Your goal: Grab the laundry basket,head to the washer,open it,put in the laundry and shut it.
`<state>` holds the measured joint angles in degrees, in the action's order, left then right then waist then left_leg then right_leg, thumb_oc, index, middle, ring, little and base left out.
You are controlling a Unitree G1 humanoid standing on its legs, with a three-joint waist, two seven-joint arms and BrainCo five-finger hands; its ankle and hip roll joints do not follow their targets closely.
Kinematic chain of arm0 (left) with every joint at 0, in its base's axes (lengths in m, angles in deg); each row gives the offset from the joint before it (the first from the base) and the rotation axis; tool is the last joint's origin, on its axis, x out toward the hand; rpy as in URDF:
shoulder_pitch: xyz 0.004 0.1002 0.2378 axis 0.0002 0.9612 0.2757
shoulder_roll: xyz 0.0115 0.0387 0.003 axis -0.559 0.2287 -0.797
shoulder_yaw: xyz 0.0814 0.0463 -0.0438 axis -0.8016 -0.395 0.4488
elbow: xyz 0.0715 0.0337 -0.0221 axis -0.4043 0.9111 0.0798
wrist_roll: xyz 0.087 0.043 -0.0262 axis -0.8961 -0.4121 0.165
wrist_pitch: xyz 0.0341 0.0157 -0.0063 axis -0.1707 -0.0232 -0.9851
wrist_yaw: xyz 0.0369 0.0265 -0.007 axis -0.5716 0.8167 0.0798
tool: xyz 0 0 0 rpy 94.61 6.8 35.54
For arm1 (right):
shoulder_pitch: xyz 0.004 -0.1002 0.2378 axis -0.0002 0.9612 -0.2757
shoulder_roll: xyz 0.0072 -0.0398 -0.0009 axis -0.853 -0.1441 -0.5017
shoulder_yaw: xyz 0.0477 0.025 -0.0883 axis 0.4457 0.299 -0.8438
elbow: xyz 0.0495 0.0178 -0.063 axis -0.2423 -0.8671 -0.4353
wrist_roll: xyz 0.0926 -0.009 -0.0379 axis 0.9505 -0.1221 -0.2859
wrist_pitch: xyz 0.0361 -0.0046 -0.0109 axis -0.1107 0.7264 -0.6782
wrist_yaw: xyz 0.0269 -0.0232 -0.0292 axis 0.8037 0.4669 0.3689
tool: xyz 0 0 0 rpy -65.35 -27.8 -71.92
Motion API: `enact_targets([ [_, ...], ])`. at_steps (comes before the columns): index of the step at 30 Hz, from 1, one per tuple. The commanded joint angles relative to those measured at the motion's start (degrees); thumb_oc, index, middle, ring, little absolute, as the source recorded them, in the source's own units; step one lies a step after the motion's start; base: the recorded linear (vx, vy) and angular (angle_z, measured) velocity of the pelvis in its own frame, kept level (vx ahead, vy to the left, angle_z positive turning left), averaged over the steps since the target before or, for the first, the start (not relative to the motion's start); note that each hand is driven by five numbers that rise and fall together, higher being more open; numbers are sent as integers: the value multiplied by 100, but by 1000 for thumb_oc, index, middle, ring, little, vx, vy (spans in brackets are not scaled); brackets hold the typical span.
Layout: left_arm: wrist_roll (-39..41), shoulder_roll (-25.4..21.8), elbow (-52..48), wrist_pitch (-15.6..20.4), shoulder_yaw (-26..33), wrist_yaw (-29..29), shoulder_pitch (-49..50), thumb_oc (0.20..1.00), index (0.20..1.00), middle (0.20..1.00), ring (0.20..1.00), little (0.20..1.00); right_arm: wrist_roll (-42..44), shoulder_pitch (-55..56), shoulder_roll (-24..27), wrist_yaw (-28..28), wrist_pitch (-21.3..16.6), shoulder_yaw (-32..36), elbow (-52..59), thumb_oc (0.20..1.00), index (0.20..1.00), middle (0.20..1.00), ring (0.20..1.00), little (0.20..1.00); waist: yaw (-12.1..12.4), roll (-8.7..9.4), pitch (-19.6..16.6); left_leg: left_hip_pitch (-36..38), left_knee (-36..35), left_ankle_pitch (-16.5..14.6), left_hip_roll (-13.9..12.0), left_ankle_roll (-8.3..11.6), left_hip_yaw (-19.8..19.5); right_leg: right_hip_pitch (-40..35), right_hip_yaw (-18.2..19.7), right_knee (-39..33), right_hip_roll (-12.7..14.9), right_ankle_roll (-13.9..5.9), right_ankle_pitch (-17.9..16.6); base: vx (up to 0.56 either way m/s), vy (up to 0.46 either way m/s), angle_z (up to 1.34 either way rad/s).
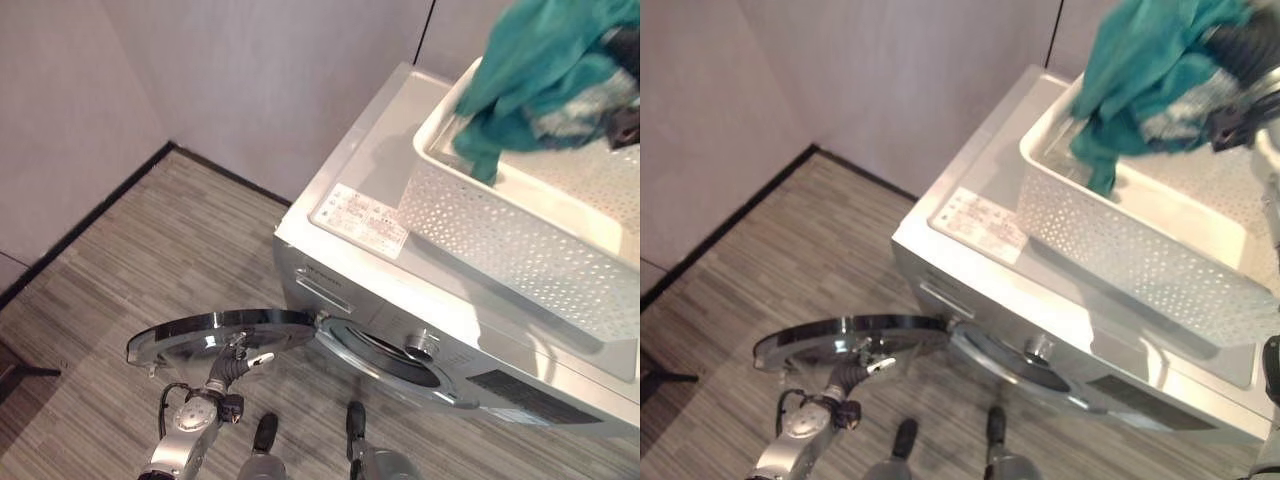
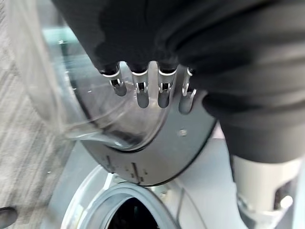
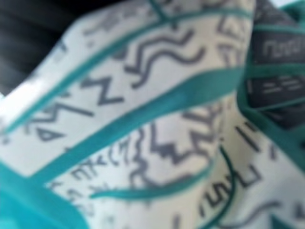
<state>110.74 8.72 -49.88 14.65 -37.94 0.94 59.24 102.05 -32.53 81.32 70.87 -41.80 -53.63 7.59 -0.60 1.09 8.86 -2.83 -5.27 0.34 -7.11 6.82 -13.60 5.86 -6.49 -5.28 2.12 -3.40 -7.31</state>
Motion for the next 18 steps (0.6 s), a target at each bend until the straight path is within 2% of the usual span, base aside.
enact_targets([
  [1,29,-115,-132,194,-221,-66,-167,1000,1000,1000,1000,1000,149,-450,235,-689,-366,163,-64,200,200,200,200,200,114,179,-475,439,27,-377,-128,-159,155,236,445,889,689,-652,692,32,71,-3],
  [5,-22,-100,-139,168,-212,-133,-184,1000,1000,1000,1000,1000,-103,-314,258,-1024,-349,534,28,200,200,200,200,200,70,179,-563,550,27,-457,-64,-226,198,177,491,922,737,-686,670,4,76,-6],
  [6,-92,-54,-122,162,-207,-201,-196,1000,1000,1000,1000,1000,-511,-211,310,-1345,-267,754,81,200,200,200,200,200,23,180,-616,618,27,-519,17,-283,248,166,539,914,780,-737,606,11,130,-5],
  [9,-184,-11,-150,168,-192,-270,-227,1000,1000,1000,1000,1000,-857,260,318,-1695,-269,1309,208,200,200,200,200,200,-60,184,-633,721,27,-611,137,-396,353,209,642,968,852,-846,499,-8,129,-17],
  [12,-235,-2,-122,173,-187,-304,-242,1000,1000,1000,1000,1000,-1154,672,348,-1872,-164,1695,319,200,200,200,200,200,-102,210,-626,809,27,-666,211,-462,447,230,737,995,897,-909,410,-19,123,-22],
  [13,-269,27,-131,180,-136,-322,-209,1000,1000,1000,1000,1000,-1545,983,448,-2057,-46,1958,355,200,200,200,200,200,-168,209,-613,867,27,-711,282,-521,531,255,796,1007,954,-970,304,-15,135,-23],
  [15,-270,3,-131,181,-154,-323,-210,1000,1000,1000,1000,1000,-1558,1084,439,-2059,-37,2054,392,200,200,200,200,200,-132,237,-608,881,27,-712,290,-526,549,251,816,1003,957,-975,299,-28,99,-28],
  [16,-319,50,-94,209,-106,-343,-200,1000,1000,1000,1000,1000,-1551,1443,530,-2124,-40,2383,337,200,200,200,200,200,-235,259,-582,920,27,-754,400,-591,663,295,900,1002,1046,-1089,68,-47,130,-27],
  [18,-335,32,-52,207,-76,-338,-209,1000,1000,1000,1000,1000,-1484,1802,608,-2179,-34,2733,254,200,200,200,200,200,-269,290,-571,980,27,-798,499,-642,780,299,954,940,1128,-1147,-60,-58,160,-17],
])
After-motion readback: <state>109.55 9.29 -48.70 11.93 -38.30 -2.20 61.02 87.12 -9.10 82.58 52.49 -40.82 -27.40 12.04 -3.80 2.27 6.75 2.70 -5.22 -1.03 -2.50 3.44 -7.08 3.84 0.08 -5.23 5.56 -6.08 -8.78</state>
